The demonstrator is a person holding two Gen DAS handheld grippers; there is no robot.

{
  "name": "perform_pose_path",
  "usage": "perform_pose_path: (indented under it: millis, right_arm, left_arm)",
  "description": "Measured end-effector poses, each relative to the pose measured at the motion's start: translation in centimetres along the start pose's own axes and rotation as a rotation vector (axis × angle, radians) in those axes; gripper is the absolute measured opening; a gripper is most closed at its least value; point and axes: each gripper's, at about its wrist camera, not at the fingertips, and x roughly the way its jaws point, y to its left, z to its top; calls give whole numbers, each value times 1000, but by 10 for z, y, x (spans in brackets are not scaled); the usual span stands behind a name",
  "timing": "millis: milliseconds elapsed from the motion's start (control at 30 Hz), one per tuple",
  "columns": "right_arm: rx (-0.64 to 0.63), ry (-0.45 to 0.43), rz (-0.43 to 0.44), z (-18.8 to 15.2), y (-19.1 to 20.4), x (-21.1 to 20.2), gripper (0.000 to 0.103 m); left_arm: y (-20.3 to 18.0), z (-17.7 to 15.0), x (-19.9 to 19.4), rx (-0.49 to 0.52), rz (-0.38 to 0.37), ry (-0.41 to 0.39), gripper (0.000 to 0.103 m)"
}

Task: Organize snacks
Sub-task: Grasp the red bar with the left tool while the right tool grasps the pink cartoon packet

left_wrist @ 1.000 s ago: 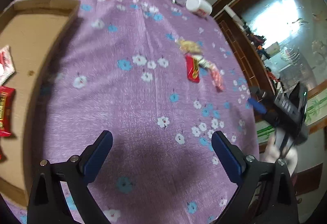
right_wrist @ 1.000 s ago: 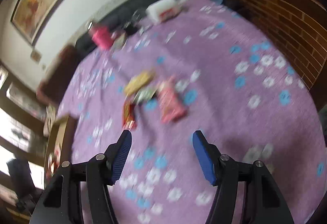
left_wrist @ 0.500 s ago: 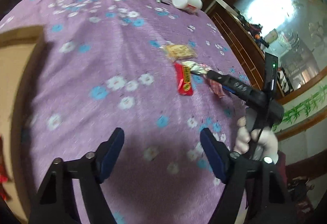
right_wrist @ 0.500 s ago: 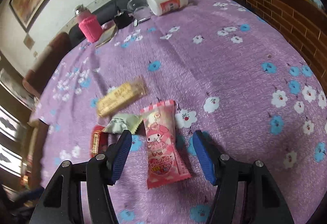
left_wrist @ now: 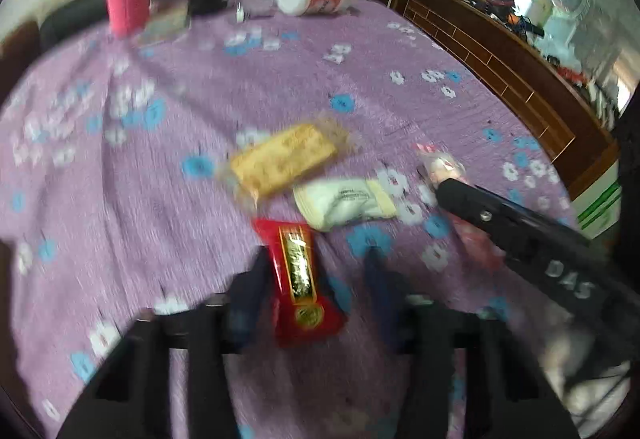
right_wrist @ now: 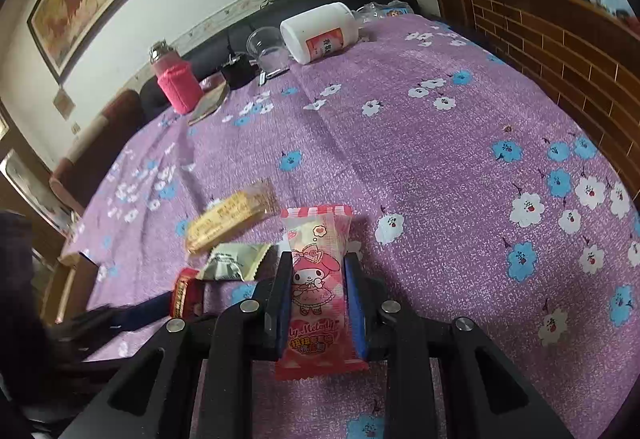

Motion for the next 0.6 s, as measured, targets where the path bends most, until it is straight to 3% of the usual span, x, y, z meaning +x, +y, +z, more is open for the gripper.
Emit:
perform_pose_path:
  millis: [300, 600]
  right_arm:
    - [47, -61, -21, 3, -14, -11, 25]
    - [51, -137, -173, -3, -14, -26, 25]
  left_arm:
    - [19, -5, -26, -94, -67, -27, 17]
    - [76, -43, -131, -177, -145, -167, 17]
